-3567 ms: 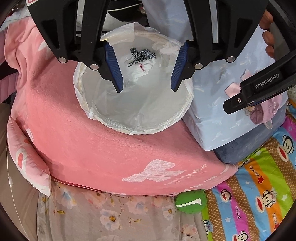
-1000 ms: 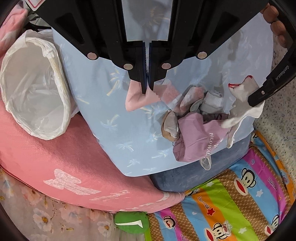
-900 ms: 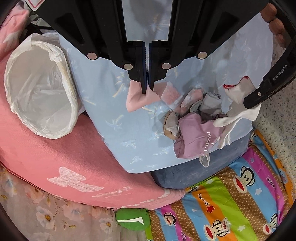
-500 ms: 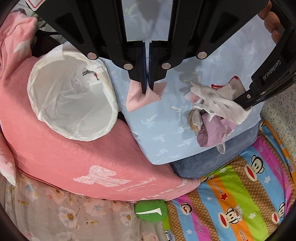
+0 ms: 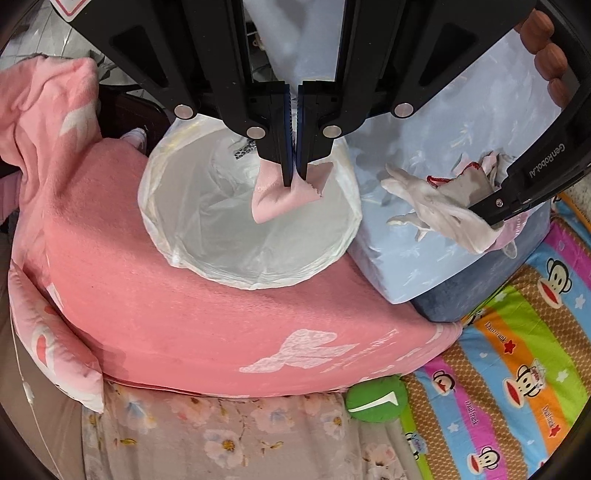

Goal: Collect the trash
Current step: 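Open both tools over the wastebasket to drop the glove and pink cloth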

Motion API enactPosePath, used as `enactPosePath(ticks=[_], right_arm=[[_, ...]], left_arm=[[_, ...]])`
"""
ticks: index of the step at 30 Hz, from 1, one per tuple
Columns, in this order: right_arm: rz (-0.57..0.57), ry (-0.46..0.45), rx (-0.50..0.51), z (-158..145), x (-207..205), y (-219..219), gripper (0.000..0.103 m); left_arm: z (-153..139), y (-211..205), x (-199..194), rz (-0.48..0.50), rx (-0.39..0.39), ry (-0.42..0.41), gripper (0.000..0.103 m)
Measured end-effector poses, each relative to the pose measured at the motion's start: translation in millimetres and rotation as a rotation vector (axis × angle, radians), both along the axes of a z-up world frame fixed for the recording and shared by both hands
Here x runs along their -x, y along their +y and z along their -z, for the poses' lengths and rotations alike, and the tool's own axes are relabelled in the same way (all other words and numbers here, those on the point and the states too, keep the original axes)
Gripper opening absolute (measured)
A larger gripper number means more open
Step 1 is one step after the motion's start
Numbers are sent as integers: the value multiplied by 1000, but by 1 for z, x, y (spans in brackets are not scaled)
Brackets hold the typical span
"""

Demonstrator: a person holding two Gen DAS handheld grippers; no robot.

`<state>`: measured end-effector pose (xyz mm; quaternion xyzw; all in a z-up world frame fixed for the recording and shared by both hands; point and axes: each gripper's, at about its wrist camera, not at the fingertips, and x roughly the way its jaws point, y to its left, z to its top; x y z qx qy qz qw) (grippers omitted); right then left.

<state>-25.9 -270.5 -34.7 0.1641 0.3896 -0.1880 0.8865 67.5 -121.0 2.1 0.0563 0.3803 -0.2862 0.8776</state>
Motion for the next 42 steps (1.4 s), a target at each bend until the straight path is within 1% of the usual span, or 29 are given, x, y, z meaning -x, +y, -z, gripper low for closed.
enactPosePath(ticks=[8,11,18,21,22,23,24,25,26,28,29,31,33,35,36,42], right_arm=[[73,3,-14,8,11,-36,1],[90,6,-20,11,11,-45,1],[101,12,-25,15,6,-54,2],[99,13,-25,15,3,-54,2],[98,12,-25,15,3,-54,2],[97,12,-25,15,1,-54,2],[97,12,-24,15,0,-54,2],[96,13,-23,15,-1,-54,2],[94,13,-21,15,-1,-54,2],[91,14,-13,15,-4,-52,3],[92,12,-6,14,-4,-51,4],[85,18,5,13,-7,-49,10],[82,18,10,12,-9,-46,23],[82,14,17,11,-10,-43,30],[81,13,20,10,-10,-42,32],[64,12,24,7,-12,-34,34]], left_arm=[[5,-50,1,110,-12,22,5],[8,-67,0,132,-24,21,5],[13,-86,-4,182,-37,36,7],[17,-90,-8,181,-55,50,9],[18,-90,-9,176,-57,54,17],[19,-90,-10,167,-60,55,32],[19,-88,-11,156,-58,52,40],[18,-85,-10,138,-52,39,57],[16,-84,-10,123,-45,24,67],[13,-81,-10,108,-38,2,74],[12,-80,-10,107,-38,-3,75],[11,-79,-11,95,-46,-9,75],[12,-76,-15,84,-48,-4,75],[14,-72,-17,70,-44,5,75],[14,-70,-18,64,-44,7,75],[14,-56,-18,32,-36,12,75]])
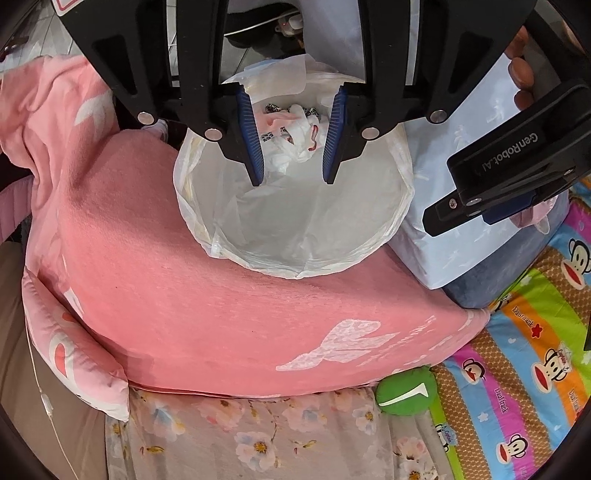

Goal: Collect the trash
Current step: 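Open both tools over the wastebasket to drop the glove and pink cloth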

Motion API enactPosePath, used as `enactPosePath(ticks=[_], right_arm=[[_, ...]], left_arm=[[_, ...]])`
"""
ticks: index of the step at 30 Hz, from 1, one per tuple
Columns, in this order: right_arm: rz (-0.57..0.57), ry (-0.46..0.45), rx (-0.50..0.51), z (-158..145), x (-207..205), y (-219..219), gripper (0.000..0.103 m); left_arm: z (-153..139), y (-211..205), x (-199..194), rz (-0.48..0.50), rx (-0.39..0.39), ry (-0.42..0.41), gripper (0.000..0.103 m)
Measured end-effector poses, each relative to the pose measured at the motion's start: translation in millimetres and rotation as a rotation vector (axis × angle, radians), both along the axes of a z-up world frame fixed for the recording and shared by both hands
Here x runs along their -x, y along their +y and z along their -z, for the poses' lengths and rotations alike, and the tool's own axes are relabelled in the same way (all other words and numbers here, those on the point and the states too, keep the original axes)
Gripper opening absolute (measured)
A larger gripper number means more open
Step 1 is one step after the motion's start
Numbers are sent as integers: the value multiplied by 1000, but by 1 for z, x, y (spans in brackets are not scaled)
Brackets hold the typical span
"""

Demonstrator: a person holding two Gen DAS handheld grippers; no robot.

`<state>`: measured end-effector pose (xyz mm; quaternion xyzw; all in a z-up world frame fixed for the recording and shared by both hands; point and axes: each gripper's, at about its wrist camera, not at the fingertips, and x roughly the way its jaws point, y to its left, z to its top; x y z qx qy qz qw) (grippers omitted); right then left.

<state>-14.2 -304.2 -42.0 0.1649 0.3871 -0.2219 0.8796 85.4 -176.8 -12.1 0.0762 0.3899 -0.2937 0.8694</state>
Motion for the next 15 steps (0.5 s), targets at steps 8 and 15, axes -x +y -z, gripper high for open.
enactPosePath(ticks=[8,15], right_arm=[[-39,0,14,-5,-4,19,40],[-85,3,25,-9,-10,43,41]], left_arm=[[-3,23,2,-49,8,-6,75],[-3,52,-1,-114,12,5,75]])
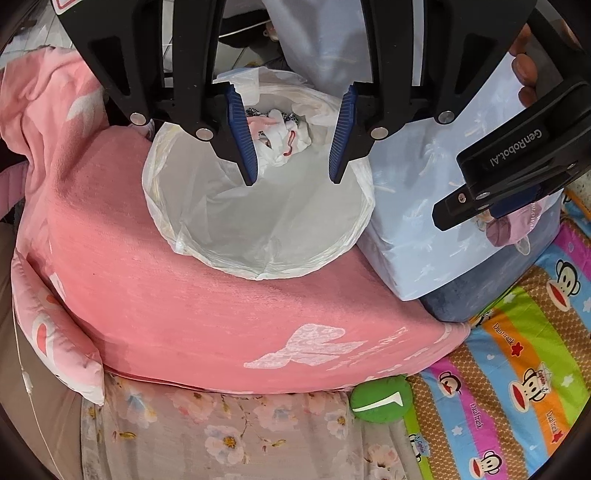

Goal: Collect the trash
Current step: 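Open both tools over the wastebasket to drop the glove and pink cloth, then move both tools back to the pile and grasp the white sock with the left tool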

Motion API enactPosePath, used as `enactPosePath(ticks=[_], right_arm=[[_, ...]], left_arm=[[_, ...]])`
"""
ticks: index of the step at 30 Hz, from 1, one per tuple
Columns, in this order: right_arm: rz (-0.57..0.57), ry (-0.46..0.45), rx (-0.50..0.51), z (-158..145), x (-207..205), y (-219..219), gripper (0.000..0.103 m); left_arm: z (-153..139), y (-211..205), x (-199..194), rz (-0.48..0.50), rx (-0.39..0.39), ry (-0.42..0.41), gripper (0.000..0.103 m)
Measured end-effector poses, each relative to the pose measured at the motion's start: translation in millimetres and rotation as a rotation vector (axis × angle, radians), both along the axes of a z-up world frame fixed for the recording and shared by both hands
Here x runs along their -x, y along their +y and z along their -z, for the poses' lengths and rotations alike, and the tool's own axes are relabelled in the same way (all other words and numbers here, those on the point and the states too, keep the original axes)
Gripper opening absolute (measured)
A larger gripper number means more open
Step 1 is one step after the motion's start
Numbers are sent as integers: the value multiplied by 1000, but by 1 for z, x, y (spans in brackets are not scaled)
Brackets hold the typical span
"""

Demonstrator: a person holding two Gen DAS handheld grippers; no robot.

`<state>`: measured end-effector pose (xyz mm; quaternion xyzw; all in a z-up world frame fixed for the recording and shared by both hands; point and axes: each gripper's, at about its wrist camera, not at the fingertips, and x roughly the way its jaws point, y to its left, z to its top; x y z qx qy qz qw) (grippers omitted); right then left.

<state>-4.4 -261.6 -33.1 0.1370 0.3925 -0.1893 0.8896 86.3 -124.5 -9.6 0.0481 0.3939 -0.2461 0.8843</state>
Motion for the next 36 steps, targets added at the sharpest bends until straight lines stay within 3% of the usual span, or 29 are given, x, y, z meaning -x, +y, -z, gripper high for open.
enactPosePath(ticks=[15,19,31,36], right_arm=[[-132,18,39,-5,-26,68,46],[-179,25,47,-4,-36,91,46],[-315,48,39,6,-67,153,47],[-355,67,24,15,-82,172,47]], left_arm=[[10,80,-11,-149,-17,15,79],[16,109,-18,-217,-2,39,86],[49,195,-46,-418,17,136,87],[58,210,-55,-450,44,166,87]])
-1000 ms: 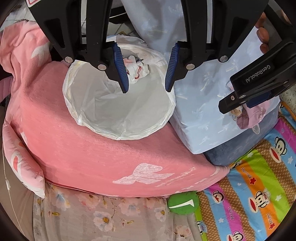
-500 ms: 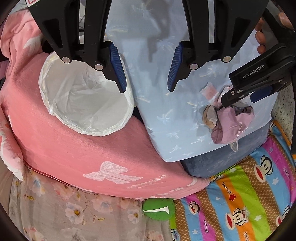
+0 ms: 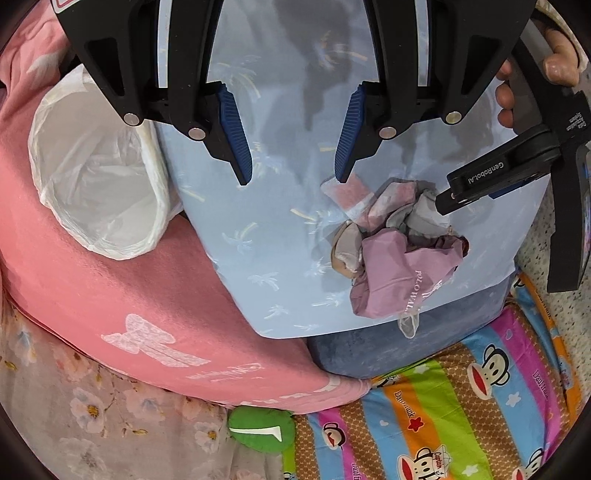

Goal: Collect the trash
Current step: 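Move both tools back to the pile and grasp the white sock with the left tool, then grasp the lilac POLO WALK bag with the right tool while the left holds the sock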

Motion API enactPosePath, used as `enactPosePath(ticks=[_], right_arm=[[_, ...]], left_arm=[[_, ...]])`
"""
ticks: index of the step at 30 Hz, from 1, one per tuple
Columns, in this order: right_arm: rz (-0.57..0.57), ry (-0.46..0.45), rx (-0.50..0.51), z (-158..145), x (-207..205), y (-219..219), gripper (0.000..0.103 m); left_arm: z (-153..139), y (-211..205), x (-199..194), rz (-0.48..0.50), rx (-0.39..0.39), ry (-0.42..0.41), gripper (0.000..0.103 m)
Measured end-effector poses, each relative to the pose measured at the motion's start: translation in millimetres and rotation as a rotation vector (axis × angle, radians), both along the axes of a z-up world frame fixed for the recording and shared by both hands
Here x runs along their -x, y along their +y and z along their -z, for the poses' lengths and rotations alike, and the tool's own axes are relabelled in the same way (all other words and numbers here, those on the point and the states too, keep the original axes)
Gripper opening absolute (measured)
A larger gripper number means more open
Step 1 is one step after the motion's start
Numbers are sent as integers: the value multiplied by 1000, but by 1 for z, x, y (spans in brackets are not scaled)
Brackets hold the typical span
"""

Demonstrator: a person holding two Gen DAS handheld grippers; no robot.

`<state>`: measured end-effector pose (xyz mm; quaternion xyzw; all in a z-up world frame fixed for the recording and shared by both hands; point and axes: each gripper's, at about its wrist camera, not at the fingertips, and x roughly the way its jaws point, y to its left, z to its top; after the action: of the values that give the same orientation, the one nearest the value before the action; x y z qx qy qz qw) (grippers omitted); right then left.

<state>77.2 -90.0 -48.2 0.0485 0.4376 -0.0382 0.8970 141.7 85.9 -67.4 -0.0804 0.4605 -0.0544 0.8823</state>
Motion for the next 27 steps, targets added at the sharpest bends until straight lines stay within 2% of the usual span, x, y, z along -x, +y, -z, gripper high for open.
enactPosePath(ticks=[7,9,11,12,14,17,21,27], right_arm=[[-20,22,-8,10,-20,14,47],[-22,23,-7,11,-25,16,47],[-25,25,-7,11,-29,18,47],[-26,26,-6,12,-31,18,47],[-31,27,-6,13,-34,21,47],[-41,26,-9,12,-37,26,47],[-64,14,-27,8,-41,33,47],[-108,-16,-41,-2,-47,54,47]], left_arm=[[9,4,-18,-3,86,32,85],[12,2,-22,8,102,41,77],[15,1,-26,25,125,59,62],[17,1,-27,34,146,69,58],[18,2,-26,55,182,78,37],[15,4,-22,73,189,68,27],[6,12,-10,77,199,53,26],[-4,27,5,40,158,38,25]])
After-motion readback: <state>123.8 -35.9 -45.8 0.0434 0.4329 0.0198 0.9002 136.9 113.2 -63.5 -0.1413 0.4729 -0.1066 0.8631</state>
